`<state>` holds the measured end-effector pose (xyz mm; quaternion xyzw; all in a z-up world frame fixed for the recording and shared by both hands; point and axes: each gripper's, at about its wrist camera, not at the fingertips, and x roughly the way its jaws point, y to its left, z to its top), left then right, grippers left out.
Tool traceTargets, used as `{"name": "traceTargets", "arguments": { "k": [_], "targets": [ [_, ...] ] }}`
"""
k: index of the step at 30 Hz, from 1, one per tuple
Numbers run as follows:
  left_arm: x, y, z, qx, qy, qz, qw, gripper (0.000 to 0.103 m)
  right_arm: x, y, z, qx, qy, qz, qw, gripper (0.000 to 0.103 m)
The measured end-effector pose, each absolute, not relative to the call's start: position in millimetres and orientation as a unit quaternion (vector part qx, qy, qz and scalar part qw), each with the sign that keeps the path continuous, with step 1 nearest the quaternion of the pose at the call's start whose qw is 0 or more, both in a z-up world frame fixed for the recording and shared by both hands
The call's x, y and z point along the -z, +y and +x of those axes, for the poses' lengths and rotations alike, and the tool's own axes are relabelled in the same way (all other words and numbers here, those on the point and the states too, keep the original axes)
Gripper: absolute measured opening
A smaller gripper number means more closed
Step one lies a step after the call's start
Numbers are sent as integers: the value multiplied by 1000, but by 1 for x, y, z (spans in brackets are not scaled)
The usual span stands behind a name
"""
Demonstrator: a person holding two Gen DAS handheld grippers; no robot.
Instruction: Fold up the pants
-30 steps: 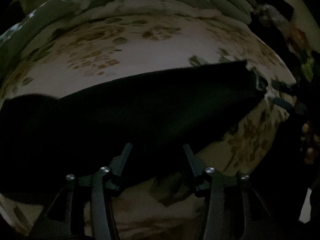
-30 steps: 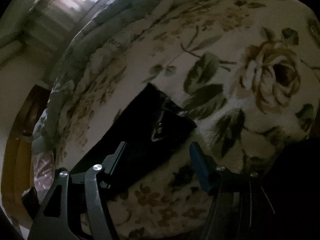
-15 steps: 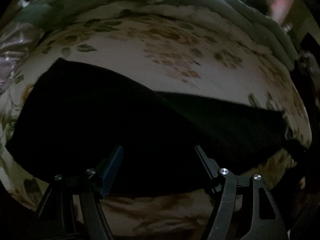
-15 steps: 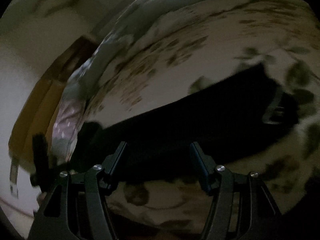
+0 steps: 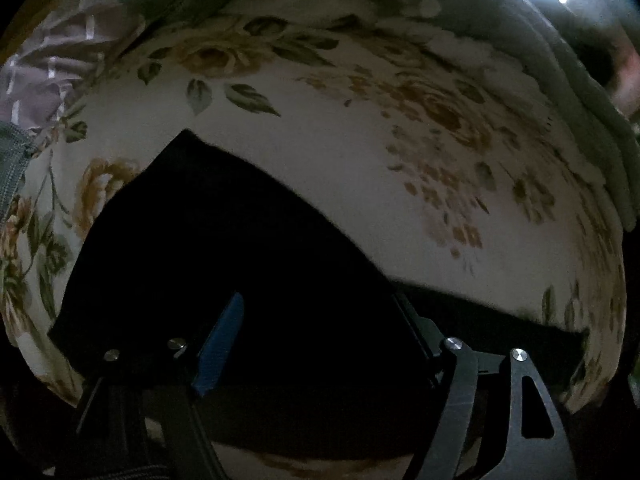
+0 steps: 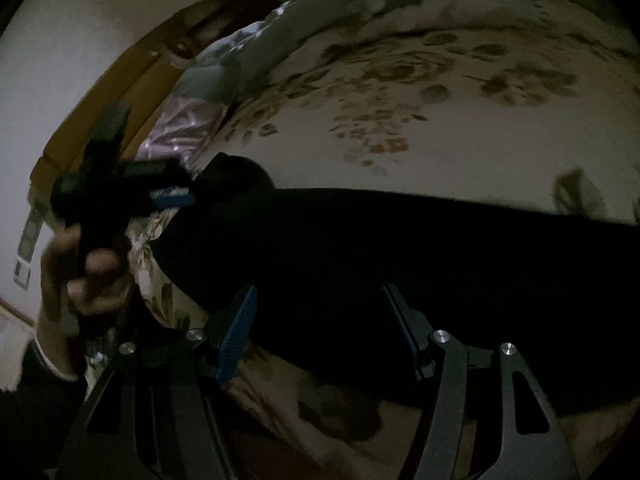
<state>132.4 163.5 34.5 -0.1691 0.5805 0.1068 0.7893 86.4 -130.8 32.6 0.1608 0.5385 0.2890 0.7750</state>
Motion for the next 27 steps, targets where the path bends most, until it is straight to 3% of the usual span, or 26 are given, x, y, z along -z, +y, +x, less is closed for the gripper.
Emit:
{"name": "traceTargets", "arguments": {
  "k": [10,18,19,20,21,22,23,24,27],
  "targets": [
    [8,181,212,-176,669,-142,708,76,-18,-86,118,-338,557,98,753,64],
    [45,181,229,-187,699,-126,679,75,2,-54,122,-376,570,41,729,64],
    [46,181,228,-187,697,-123,682,70,2,-52,122,-377,568,37,730,59],
    [45,180,227,-186,694,-117,685,56,2,-51,122,-378,568,32,731,53],
    [44,180,223,-184,691,-115,689,48,2,-51,122,-378,567,28,731,39],
    [42,179,220,-183,688,-119,692,30,2,-51,123,-377,567,26,732,27],
    [39,181,215,-179,681,-126,698,12,2,-54,123,-375,565,26,734,21],
    [35,182,210,-176,675,-134,704,9,1,-56,124,-375,564,29,735,12],
    [13,185,190,-166,636,-157,737,6,-6,-58,122,-378,552,38,742,7]
  ]
}}
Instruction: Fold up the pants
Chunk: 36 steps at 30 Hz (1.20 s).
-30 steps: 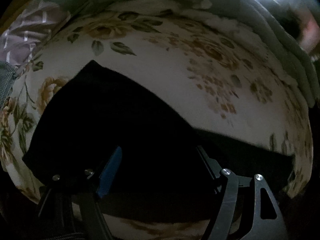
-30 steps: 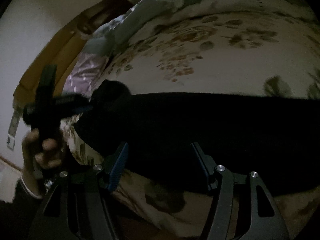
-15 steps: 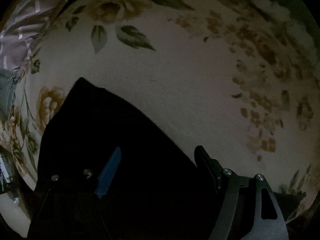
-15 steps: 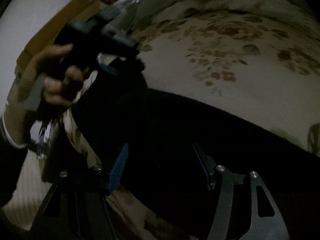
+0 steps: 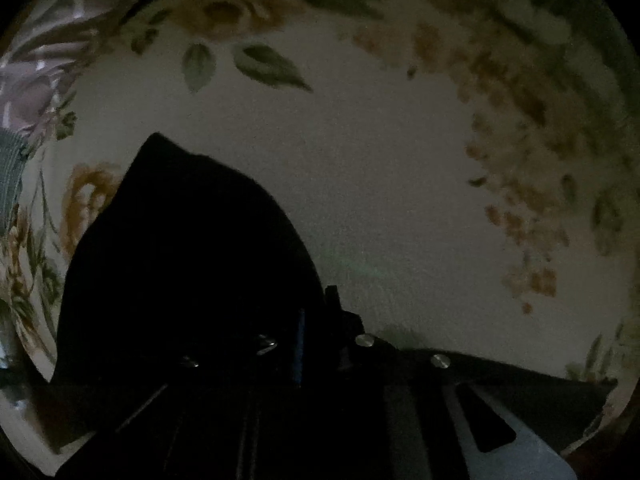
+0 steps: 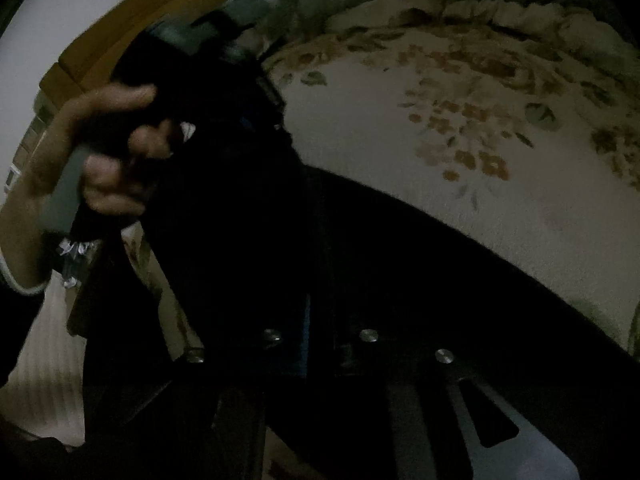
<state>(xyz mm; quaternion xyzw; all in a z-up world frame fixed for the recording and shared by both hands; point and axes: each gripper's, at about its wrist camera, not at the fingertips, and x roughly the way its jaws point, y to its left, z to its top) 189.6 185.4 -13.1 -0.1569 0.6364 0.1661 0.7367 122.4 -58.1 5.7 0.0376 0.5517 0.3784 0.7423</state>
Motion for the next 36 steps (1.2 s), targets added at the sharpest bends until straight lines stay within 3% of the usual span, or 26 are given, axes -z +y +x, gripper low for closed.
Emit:
{"name": "traceTargets", "arguments": {
  "k": [11,36],
  "targets": [
    [-49,204,81,-158,517,-251,803,4,-47,-51,92,-416,490,-7,766,7],
    [-6,236,-27,-137,453,-365,801,5,-37,-31,56,-415,497,-91,757,7]
  ]
}}
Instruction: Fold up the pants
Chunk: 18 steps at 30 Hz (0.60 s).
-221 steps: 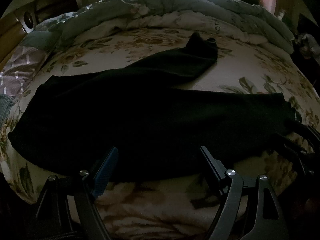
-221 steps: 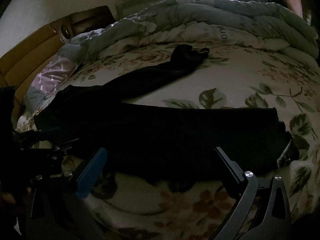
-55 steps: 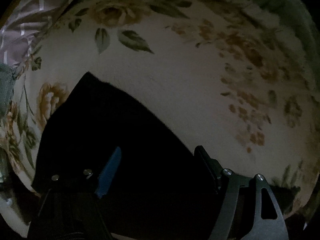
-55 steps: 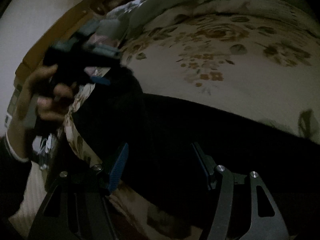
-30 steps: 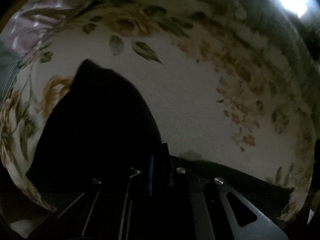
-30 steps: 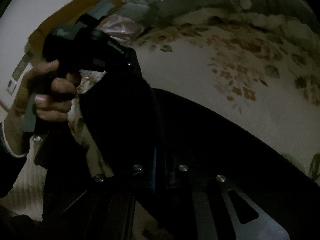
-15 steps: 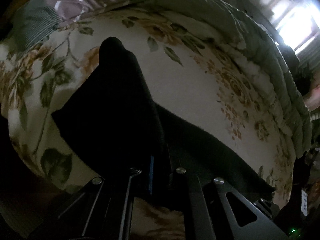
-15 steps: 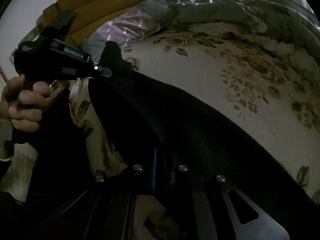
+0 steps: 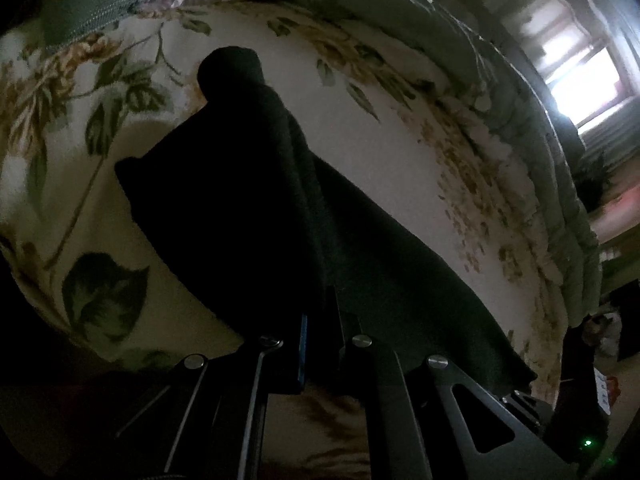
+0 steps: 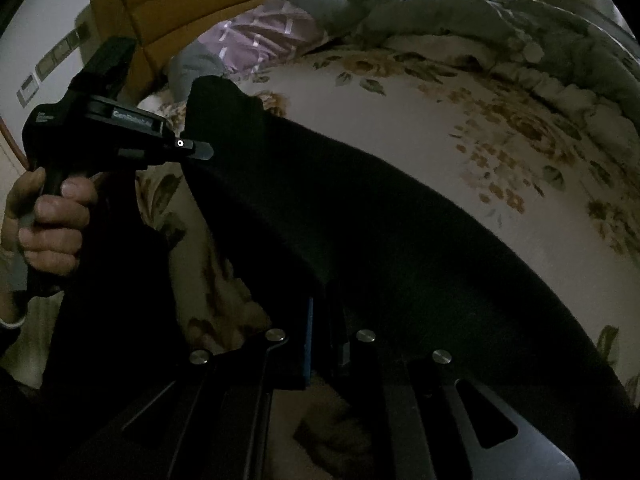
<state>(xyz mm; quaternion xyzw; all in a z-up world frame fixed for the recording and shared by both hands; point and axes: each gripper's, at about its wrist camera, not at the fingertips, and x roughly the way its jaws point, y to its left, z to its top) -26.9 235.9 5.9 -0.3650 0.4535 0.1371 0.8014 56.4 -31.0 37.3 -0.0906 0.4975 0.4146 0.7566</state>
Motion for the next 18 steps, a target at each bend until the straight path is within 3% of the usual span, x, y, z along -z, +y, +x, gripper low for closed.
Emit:
{"name": "traceTargets", "arguments": {
  "k": [10,15,18],
  "targets": [
    [15,248,-36,-128,461,-387,788,7,-28,-24,57,-409,525,-96,740,10],
    [14,255,-47,-146,461,-384,787,15,-30,-24,57,-406,536,-89,735,14],
    [10,256,-54,-163,463,-372,788,30,-32,-24,56,-404,538,-85,735,18]
  ]
}}
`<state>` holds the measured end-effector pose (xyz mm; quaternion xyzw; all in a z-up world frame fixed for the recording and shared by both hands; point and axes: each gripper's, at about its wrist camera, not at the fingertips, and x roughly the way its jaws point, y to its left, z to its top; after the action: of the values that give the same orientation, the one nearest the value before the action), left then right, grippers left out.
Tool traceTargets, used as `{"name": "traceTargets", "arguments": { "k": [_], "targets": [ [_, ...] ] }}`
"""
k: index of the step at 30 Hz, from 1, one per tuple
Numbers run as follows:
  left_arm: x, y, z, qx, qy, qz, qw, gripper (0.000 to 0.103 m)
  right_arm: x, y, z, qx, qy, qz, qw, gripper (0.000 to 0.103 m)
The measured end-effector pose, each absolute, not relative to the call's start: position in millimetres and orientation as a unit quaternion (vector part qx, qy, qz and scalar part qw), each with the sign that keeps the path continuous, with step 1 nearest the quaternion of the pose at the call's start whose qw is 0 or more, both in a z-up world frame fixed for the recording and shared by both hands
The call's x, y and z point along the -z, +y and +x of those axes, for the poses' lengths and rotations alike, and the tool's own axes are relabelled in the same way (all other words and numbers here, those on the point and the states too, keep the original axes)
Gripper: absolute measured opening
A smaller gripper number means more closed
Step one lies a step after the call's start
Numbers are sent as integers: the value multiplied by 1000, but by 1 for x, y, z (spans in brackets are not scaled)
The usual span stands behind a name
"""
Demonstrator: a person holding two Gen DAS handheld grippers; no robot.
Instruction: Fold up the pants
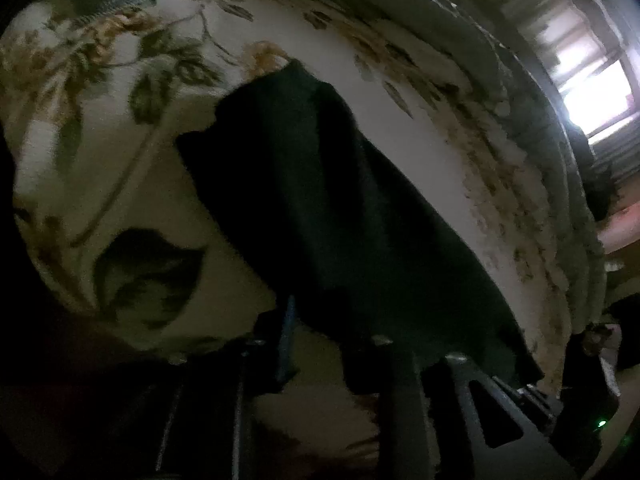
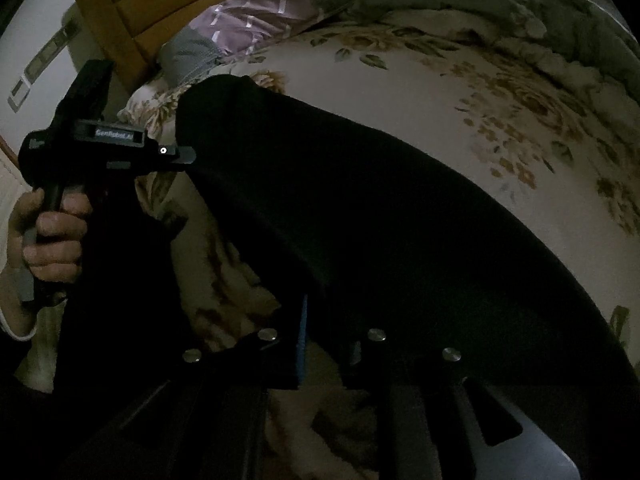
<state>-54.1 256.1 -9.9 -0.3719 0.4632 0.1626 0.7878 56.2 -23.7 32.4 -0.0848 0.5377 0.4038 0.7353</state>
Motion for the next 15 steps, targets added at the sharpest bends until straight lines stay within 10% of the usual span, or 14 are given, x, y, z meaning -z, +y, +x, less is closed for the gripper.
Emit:
{"name": "traceTargets", "arguments": {
  "k": [5,10,15],
  "targets": [
    [5,264,-66,-177,458,-372,788,47,-39,-26,58,-427,548,-36,718,23],
    [2,271,-74,-182,456,-378,785,57,-51,-29,55,-430,540,2,724,63],
    [2,276,-74,-182,461,-381,781,66,-61,-36,67,-414,536,55,734,76]
  ]
}}
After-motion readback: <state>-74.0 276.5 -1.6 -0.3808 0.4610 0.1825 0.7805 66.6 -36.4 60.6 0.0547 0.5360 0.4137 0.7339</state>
